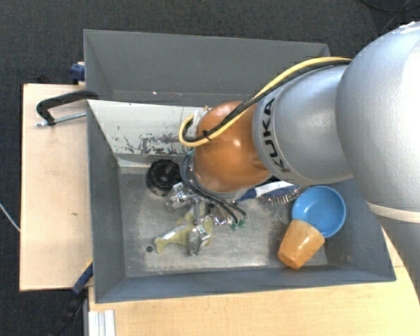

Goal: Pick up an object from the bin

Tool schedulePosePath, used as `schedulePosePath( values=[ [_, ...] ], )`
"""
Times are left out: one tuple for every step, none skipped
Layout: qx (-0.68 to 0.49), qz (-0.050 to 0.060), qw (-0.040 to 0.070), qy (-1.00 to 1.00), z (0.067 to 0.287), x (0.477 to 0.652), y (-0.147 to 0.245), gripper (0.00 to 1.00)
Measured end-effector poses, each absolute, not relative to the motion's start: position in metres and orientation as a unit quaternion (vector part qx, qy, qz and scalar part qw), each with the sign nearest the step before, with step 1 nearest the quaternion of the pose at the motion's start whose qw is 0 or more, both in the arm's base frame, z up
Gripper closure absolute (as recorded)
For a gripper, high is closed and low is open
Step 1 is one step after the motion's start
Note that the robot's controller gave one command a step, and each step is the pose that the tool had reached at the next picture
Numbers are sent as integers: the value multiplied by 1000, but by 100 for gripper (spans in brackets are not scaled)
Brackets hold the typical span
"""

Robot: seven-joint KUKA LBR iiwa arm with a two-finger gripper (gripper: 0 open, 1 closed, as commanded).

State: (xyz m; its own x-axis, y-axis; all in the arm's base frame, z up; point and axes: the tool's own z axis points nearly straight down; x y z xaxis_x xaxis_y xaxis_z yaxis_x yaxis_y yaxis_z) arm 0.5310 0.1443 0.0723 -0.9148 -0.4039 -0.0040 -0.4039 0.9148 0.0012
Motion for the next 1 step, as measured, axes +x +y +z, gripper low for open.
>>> schedulePosePath(
  values=[
    [-206, 1, 2, 979, 73, 532, 145, 0]
  ],
)
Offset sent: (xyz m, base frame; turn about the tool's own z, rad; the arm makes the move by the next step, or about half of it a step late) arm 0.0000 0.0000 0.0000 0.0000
